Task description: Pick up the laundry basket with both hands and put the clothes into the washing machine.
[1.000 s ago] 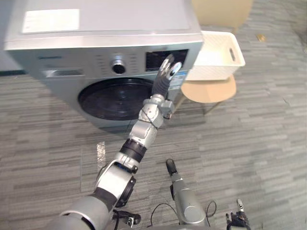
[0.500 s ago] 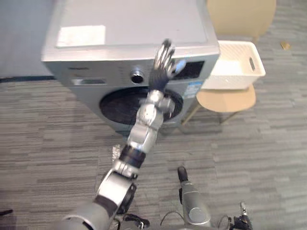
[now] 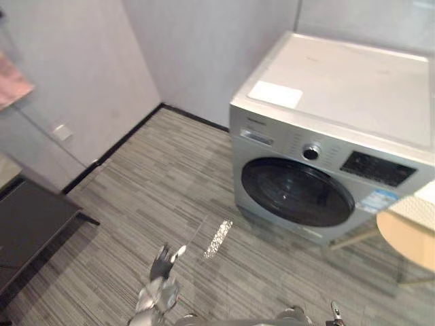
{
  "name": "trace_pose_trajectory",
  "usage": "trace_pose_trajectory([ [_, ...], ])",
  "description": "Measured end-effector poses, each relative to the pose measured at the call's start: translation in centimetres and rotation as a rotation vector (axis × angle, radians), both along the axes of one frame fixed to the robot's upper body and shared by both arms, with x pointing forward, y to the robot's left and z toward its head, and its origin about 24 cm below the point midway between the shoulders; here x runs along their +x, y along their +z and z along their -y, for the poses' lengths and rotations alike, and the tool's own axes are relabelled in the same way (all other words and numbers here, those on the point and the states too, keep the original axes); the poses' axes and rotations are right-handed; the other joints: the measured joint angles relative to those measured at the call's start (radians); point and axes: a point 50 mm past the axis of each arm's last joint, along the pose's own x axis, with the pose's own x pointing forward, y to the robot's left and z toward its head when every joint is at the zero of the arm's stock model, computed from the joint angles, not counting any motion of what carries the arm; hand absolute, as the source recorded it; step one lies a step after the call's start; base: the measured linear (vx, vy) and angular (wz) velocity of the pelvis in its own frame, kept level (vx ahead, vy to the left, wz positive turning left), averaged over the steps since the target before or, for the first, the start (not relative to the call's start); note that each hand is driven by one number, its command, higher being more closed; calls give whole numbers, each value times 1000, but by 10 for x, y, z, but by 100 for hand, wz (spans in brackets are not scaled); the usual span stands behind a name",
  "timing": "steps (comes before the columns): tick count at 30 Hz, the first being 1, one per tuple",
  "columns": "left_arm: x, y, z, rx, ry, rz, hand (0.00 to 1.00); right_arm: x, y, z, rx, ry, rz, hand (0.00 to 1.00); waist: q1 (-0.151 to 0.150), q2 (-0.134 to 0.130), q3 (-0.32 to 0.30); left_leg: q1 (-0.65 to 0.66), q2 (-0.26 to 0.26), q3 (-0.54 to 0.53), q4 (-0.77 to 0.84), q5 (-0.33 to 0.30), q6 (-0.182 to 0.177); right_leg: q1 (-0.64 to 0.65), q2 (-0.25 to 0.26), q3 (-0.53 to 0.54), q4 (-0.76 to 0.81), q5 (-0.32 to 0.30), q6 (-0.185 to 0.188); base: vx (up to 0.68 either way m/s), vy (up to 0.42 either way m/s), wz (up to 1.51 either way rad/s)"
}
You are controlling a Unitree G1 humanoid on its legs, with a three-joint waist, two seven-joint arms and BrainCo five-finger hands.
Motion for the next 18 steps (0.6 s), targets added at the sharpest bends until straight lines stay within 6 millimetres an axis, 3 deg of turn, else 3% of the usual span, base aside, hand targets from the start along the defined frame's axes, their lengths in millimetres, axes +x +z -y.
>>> trace_pose_trajectory([
  [2,-47,-22,-6,-33,112,-213,0,7,-1,-5,17,18,1,0,8,-11,-7,15,-15,-32,-28,18,5,38,-4,-31,-8,0,0,3,-5,42],
  [5,-98,-35,-1,-97,229,-412,0,13,-2,-11,30,63,-4,0,16,-15,-13,58,-34,-39,-89,50,7,62,-9,-45,-6,0,0,-17,-4,17],
  [7,-111,-36,1,-115,259,-462,0,12,-3,-13,33,100,-21,0,28,-15,-15,70,-45,-38,-116,68,10,62,-13,-45,-6,0,0,-54,-4,4],
  [10,-112,-37,2,-125,259,-469,0,10,-4,-14,31,150,-42,0,33,-21,-10,88,-51,-67,-117,78,17,98,-18,-55,3,-11,-7,-55,-14,22],
  [12,-112,-36,1,-120,260,-463,0,6,-5,-15,33,162,-54,0,33,-39,-6,108,-56,-87,-114,80,16,119,-31,-53,44,-54,-7,-97,-33,33],
  [14,-110,-36,-1,-112,261,-452,0,6,-5,-15,29,183,-64,0,33,-39,-3,107,-54,-111,-111,87,13,114,-38,-52,89,-89,5,-140,-55,25],
  [16,-107,-36,1,-117,285,-435,0,8,-5,-15,24,226,-78,0,34,-35,-2,82,-24,-128,-90,69,-7,84,-23,-47,130,-120,2,-175,-86,6],
  [17,-105,-35,1,-122,321,-424,0,12,-5,-17,24,247,-77,0,36,-29,2,41,15,-145,-42,38,-32,59,9,-35,137,-131,-9,-155,-134,-22],
  [18,-106,-35,3,-136,377,-409,0,15,-5,-19,26,262,-72,0,46,-1,2,-8,73,-163,19,6,-47,36,60,-16,162,-148,-35,-154,-159,-27],
])
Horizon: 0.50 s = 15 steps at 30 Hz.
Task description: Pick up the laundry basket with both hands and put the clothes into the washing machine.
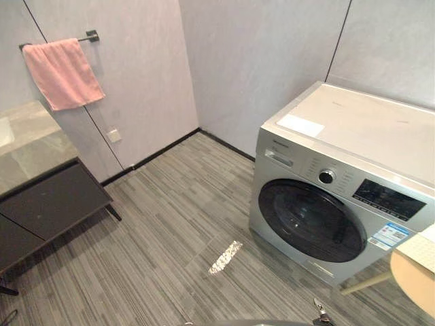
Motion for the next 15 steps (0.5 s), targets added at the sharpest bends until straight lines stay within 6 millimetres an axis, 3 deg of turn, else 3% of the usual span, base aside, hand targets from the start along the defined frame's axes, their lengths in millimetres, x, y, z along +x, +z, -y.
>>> trace_pose_trajectory([
  [1,-3,1,-1,4,35,4,0,1,0,-1,0,16,1,0,8,0,1,-22,32,-1,29,-4,-4,-23,22,7,63,-27,-22,-117,-206,-21],
  [2,3,3,-6,26,63,41,0,-1,-1,-4,6,40,-12,0,15,-29,18,-55,67,-11,105,-17,11,-51,47,13,142,-116,-53,-92,-192,3],
  [3,6,4,-8,32,76,52,0,-3,-1,-1,-2,52,-22,0,16,-22,30,-75,95,-32,151,-18,51,-40,57,7,146,-139,-49,-87,-207,6],
  [4,10,5,-8,35,107,76,0,-6,-2,1,-7,53,-40,0,30,-40,42,-128,100,-53,280,19,165,-35,63,15,139,-153,-50,-38,-226,18],
  [5,12,6,-11,42,117,84,0,-7,-1,4,-21,47,-41,0,38,-52,58,-208,94,-82,385,108,172,-10,63,11,101,-147,-59,-5,-220,20],
  [6,13,6,-10,41,119,87,0,-7,0,8,-33,45,-42,0,38,-64,68,-240,80,-85,428,105,155,0,62,10,76,-139,-70,48,-215,50],
  [7,14,6,-9,40,117,91,0,-6,3,20,-61,39,-36,0,39,-62,79,-290,-9,-71,464,48,116,29,47,9,18,-116,-83,43,-103,45],
  [8,15,5,-7,37,114,92,0,-3,4,24,-70,29,-26,0,43,-66,76,-296,-44,-55,436,42,107,34,42,9,-4,-96,-79,98,-44,42],
  [10,5,2,8,1,102,55,0,17,11,35,-96,-14,41,0,45,4,88,-281,-143,69,180,58,102,58,67,-20,-96,-50,-56,160,74,10],
  [11,0,1,12,-9,113,38,0,20,12,36,-98,-18,50,0,47,19,86,-270,-165,94,101,84,103,61,77,-23,-109,-43,-45,243,123,1],
  [12,-8,-1,13,-16,131,7,0,24,13,35,-91,-30,64,0,54,22,84,-247,-189,110,18,121,242,62,84,-26,-121,-39,-34,241,82,10],
  [14,-7,-1,5,0,188,7,0,44,11,8,-21,-39,113,0,76,-37,93,-257,-230,111,13,116,287,71,63,-30,-168,-18,-8,302,20,15],
  [15,-7,0,1,8,196,7,0,50,12,3,-10,-32,126,0,77,-51,99,-258,-235,110,23,104,289,85,59,-28,-182,-9,0,282,-8,9],
])
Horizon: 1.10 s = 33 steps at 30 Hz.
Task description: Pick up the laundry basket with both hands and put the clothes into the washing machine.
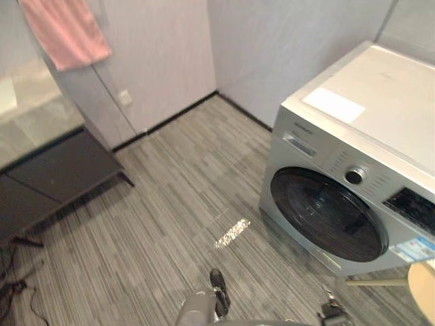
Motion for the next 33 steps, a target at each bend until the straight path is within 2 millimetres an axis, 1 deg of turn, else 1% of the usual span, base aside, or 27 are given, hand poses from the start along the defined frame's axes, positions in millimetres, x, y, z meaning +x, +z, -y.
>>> trace_pose_trajectory([
  [1,1,0,-2,4,14,0,0,13,3,-7,7,19,31,0,5,-12,-1,2,-3,1,28,-29,-1,20,-5,13,-23,23,4,213,11,-2],
  [3,6,0,-3,8,3,12,0,30,9,-12,-11,60,84,0,38,-15,-7,27,-5,19,73,-88,-12,46,-26,44,-19,37,16,196,31,-23],
  [5,5,0,-3,8,4,9,0,36,12,-14,-21,96,116,0,48,-14,-28,48,-16,23,85,-131,-16,41,-44,59,28,37,17,209,72,-20],
  [6,6,0,-2,5,6,11,0,31,10,-12,-25,93,107,0,45,-10,-39,70,-24,12,67,-162,-27,22,-65,65,128,35,19,195,106,4],
  [7,7,0,-1,2,2,14,0,28,9,-12,-26,92,100,0,44,1,-49,85,-30,0,56,-169,-29,-1,-82,66,207,35,20,210,158,44],
  [8,13,0,0,4,-19,31,0,16,6,-7,-36,82,71,0,35,11,-66,122,-58,-31,24,-173,-25,-59,-133,72,402,43,10,235,179,99],
  [9,28,3,-3,24,-52,68,0,-1,0,-8,-34,93,27,0,15,-7,-72,155,-91,-85,6,-177,-19,-110,-179,98,594,90,-52,256,165,122],
  [10,37,4,-6,39,-75,93,0,-8,-2,-10,-29,101,8,0,8,-17,-70,169,-100,-110,6,-181,-13,-138,-188,131,683,102,-65,290,117,148],
  [11,53,8,-10,64,-116,139,0,-19,-6,-15,-10,98,-21,0,-11,-32,-67,190,-113,-173,10,-188,9,-189,-181,178,823,91,-66,244,45,117],
  [12,61,10,-10,71,-133,160,0,-25,-8,-16,-4,95,-34,0,-17,-31,-64,205,-115,-204,10,-192,16,-215,-167,195,873,79,-69,314,15,142],
  [14,85,16,-7,90,-194,237,0,-43,-11,-14,-5,80,-77,0,-50,-35,-64,264,-111,-326,-7,-195,18,-321,-89,262,956,-9,-73,321,-66,153],
  [15,89,17,-6,93,-209,250,0,-49,-12,-13,-5,73,-88,0,-63,-35,-64,277,-107,-355,-12,-197,15,-349,-73,270,948,-25,-69,258,-117,163],
  [16,96,18,-4,96,-240,262,0,-60,-13,-12,0,45,-110,0,-67,-31,-62,296,-100,-412,-11,-203,5,-404,-47,297,900,-36,-75,269,-205,149],
  [18,104,20,1,97,-245,280,0,-80,-16,-18,26,-8,-144,0,-68,-21,-63,304,-75,-506,27,-238,-24,-466,17,383,750,-44,-65,238,-249,148],
  [19,103,20,1,96,-230,281,0,-84,-17,-22,40,-20,-152,0,-70,-21,-63,302,-61,-544,50,-257,-40,-478,52,435,666,-44,-64,195,-239,120],
  [20,102,19,1,97,-222,280,0,-87,-17,-23,44,-21,-158,0,-72,-23,-64,299,-52,-571,72,-272,-67,-478,84,490,563,-31,-55,259,-329,113],
  [21,100,20,-3,108,-193,278,0,-90,-18,-29,58,-17,-169,0,-63,-43,-72,295,-49,-599,89,-292,-92,-468,99,550,425,44,-60,279,-390,86],
  [22,99,20,-7,116,-174,275,0,-92,-19,-34,71,-16,-176,0,-62,-61,-78,294,-56,-613,98,-305,-106,-457,96,566,370,116,-54,288,-428,77],
  [23,92,19,-11,123,-144,255,0,-93,-20,-38,80,-4,-180,0,-58,-86,-92,292,-54,-638,127,-340,-134,-426,82,554,327,100,-41,310,-511,64],
  [24,85,15,-3,91,-134,234,0,-89,-18,-27,50,27,-175,0,-64,-42,-95,278,-7,-625,150,-355,-155,-410,117,504,317,84,-65,234,-389,58],
  [25,84,13,1,78,-127,232,0,-88,-18,-24,53,29,-178,0,-65,-31,-97,278,12,-618,144,-357,-159,-406,130,488,310,80,-72,244,-389,47],
  [26,85,12,7,64,-132,234,0,-93,-19,-20,66,59,-212,0,-62,-5,-99,278,45,-602,130,-353,-164,-399,149,461,299,72,-83,167,-251,41],
  [27,81,11,9,55,-116,225,0,-92,-19,-17,90,89,-203,0,-64,12,-98,285,67,-598,117,-346,-176,-387,161,443,292,64,-90,146,-229,35],
  [29,76,9,10,41,-104,205,0,-90,-18,-15,108,150,-202,0,-62,23,-97,297,79,-574,113,-333,-198,-368,163,425,292,51,-94,95,-138,32],
  [31,72,8,8,41,-81,195,0,-88,-18,-15,80,194,-202,0,-64,31,-101,277,85,-577,170,-340,-206,-337,159,393,289,35,-97,48,-53,48],
  [32,71,8,7,44,-68,194,0,-88,-18,-16,71,189,-197,0,-64,28,-103,255,82,-577,209,-344,-206,-333,156,379,289,31,-94,-2,-6,67],
  [33,70,8,4,51,-49,194,0,-84,-18,-17,49,181,-182,0,-61,19,-98,183,74,-569,327,-345,-205,-321,140,348,288,28,-90,-13,3,68],
])
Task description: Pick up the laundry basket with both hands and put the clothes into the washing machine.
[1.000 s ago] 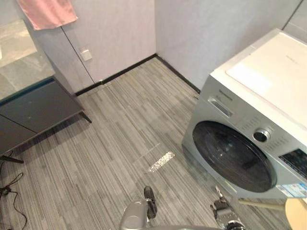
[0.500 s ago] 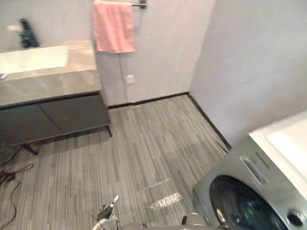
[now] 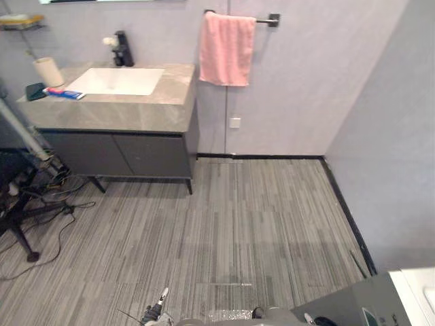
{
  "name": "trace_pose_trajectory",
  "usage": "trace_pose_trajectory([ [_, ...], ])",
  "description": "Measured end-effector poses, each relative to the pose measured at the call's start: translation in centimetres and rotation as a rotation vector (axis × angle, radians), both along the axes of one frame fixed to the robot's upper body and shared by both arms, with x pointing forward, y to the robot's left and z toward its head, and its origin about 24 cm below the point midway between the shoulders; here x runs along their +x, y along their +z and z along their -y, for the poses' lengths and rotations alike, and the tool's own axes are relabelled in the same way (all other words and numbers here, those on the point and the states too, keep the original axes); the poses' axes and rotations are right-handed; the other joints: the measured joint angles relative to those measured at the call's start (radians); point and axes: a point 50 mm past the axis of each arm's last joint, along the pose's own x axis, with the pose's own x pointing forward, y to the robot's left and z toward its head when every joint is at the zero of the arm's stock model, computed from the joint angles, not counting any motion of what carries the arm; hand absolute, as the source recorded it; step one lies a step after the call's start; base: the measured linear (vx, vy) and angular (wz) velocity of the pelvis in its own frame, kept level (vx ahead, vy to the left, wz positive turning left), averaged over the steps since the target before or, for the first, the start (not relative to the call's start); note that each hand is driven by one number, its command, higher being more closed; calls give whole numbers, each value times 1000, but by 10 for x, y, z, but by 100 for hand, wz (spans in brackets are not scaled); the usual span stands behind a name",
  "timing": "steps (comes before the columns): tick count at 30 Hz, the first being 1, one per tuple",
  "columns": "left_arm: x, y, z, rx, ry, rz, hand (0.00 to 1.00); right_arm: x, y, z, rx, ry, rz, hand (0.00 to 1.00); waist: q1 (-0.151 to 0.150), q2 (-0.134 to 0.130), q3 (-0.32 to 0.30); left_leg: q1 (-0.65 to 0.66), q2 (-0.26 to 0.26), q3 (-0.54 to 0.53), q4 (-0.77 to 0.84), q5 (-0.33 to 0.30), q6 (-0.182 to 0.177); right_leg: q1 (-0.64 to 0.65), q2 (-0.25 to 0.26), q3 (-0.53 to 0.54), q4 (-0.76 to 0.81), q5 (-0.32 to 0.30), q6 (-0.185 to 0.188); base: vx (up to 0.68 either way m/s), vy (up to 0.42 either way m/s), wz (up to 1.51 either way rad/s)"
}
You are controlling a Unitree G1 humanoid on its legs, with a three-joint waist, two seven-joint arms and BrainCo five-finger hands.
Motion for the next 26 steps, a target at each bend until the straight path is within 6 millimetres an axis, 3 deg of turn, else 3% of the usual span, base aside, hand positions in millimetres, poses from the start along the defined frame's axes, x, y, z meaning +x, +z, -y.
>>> trace_pose_trajectory([
  [3,-5,0,-1,2,14,-12,0,15,3,2,-46,-24,48,0,-1,4,3,-98,28,71,147,2,-2,13,-16,-52,2,-1,2,-49,64,63],
  [5,-7,0,-3,10,6,-20,0,27,6,1,-56,-87,99,0,0,-2,3,-81,64,207,90,3,8,41,-39,-84,-32,17,4,-69,90,56],
  [7,-8,0,-3,16,-12,-27,0,40,8,-1,-47,-153,139,0,9,-5,0,-35,46,296,-49,23,53,50,-60,-88,-90,49,23,-113,91,28],
  [10,-10,-1,-10,50,-140,-69,0,46,7,-7,-19,-183,138,0,-2,-31,-25,30,-41,294,-270,137,59,91,-86,-66,-241,137,28,-25,44,13],
  [14,-7,-3,-1,48,-290,-95,0,36,4,0,-23,-175,92,0,-3,-18,-42,108,-89,305,-451,223,64,103,-102,-56,-284,166,35,4,13,2],
  [20,-4,-4,0,48,-375,-101,0,21,1,5,-12,-165,24,0,-4,-14,-45,144,-93,327,-495,232,65,125,-87,-37,-332,191,43,46,12,-13],
  [26,-2,-3,-3,56,-398,-103,0,26,1,2,5,-155,45,0,-4,-20,-48,174,-95,330,-515,235,67,145,-81,-37,-352,192,44,54,5,-2],
])
